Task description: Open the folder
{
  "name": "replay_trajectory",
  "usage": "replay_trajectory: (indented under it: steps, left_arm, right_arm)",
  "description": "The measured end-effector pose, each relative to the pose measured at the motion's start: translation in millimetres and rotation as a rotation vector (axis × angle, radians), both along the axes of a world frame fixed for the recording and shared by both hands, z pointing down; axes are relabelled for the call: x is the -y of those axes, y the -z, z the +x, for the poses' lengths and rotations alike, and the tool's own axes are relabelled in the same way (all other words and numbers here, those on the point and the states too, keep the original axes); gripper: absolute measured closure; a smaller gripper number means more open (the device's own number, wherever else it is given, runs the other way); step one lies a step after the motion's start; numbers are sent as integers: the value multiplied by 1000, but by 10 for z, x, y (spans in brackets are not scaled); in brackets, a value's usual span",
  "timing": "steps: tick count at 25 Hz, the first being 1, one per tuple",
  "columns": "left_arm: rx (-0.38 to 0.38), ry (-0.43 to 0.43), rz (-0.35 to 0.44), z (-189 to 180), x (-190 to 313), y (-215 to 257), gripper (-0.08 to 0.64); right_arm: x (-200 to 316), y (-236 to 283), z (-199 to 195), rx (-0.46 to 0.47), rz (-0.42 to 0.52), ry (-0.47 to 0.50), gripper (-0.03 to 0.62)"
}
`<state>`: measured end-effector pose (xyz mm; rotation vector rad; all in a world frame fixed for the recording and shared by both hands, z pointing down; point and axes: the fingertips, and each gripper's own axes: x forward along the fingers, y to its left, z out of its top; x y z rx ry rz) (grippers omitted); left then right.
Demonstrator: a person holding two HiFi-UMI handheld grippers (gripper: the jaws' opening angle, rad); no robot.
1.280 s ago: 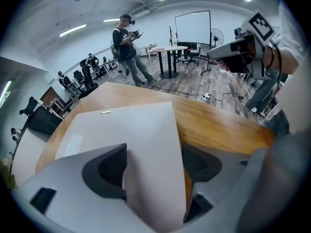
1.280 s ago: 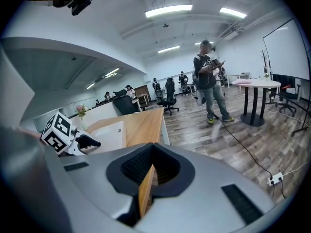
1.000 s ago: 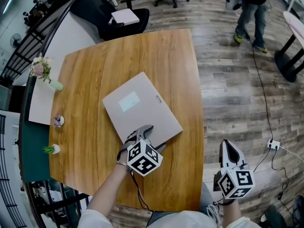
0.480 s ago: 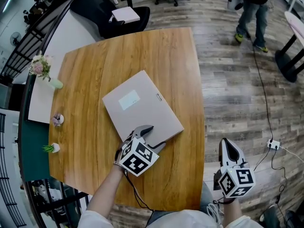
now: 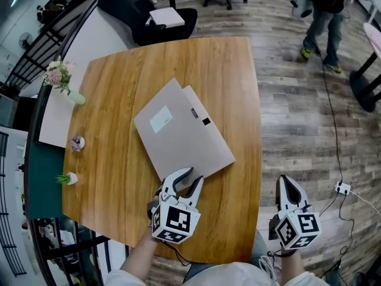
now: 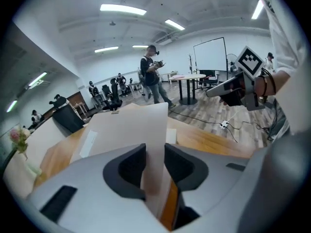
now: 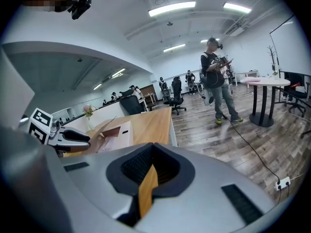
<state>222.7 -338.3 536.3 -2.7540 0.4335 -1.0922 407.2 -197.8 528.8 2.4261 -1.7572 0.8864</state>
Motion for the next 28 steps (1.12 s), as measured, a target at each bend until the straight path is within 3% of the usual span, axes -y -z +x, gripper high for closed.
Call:
replay_trajectory:
  steps: [6,13,28]
  left_arm:
    - [-116,147,92,-220,71,247,489]
    - [-201,315,174,-550,202,479,518]
    - [-436,696,128,-1457,573,732,543]
  right_arm:
    - [66,48,-127,-6,4,53,591]
    - [162,113,-315,-21,0,124,591]
    - [479,332,-710,-73,16,259,591]
